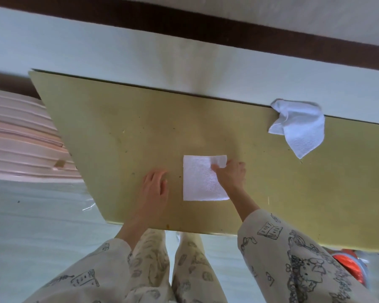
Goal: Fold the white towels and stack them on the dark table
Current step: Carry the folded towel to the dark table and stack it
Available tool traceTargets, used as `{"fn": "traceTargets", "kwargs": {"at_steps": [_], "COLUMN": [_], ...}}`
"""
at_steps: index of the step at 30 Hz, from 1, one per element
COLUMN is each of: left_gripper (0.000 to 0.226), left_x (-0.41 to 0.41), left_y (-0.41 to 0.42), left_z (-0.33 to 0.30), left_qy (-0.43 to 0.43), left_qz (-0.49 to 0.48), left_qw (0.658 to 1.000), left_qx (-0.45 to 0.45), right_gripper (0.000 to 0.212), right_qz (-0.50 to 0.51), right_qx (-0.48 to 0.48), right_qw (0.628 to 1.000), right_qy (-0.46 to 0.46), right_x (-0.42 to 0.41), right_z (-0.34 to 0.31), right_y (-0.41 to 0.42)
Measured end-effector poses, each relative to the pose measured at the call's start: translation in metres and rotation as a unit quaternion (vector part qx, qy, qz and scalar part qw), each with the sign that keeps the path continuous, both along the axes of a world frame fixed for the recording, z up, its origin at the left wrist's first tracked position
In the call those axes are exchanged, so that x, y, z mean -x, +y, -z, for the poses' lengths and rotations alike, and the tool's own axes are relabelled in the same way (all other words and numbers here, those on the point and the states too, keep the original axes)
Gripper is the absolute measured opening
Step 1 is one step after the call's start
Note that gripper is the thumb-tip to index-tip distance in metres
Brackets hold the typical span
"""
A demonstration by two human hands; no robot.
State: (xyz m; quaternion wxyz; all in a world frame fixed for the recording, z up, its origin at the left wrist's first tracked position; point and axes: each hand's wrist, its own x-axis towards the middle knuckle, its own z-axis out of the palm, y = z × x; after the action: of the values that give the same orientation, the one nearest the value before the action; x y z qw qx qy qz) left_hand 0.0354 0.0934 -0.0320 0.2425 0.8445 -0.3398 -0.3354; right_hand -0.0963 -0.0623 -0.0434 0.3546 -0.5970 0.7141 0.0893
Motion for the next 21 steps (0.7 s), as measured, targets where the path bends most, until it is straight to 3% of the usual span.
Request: {"fn": "traceTargets", "kwargs": {"at_steps": [7,12,18,21], "left_gripper": [0.032,0.022,0.023,0.026], "left_x": [-0.012,0.005,0.022,0.027], "left_y": [0.02,0.044,0.115,0.173], "left_z": [-0.013,-0.037,-0.094,-0.119], "left_qy": [0.042,0.036,0.057,0.019], "left_qz": [-0.084,-0.197,-0.283,-0.343], "left_qw": [0.995,0.976,0.947,0.93], "left_qx": [0.019,0.082,0.142,0.131], "right_gripper": [0.021,0.018,0.013,0.034], "right_qz": [0.046,-0.095,-0.316,-0.398], "right_qx": [-0.027,0.012,0.037,0.024], "right_qw": [0.982,0.964,0.901,0.864], "right_qy": [-0.181,-0.246,-0.294,-0.307], "right_x": [0.001,0.003,-0.032,-0.064], "right_z": [-0.024,-0.068,-0.127,-0.16], "right_y": [0.007,0.017,0.064,0.116]}}
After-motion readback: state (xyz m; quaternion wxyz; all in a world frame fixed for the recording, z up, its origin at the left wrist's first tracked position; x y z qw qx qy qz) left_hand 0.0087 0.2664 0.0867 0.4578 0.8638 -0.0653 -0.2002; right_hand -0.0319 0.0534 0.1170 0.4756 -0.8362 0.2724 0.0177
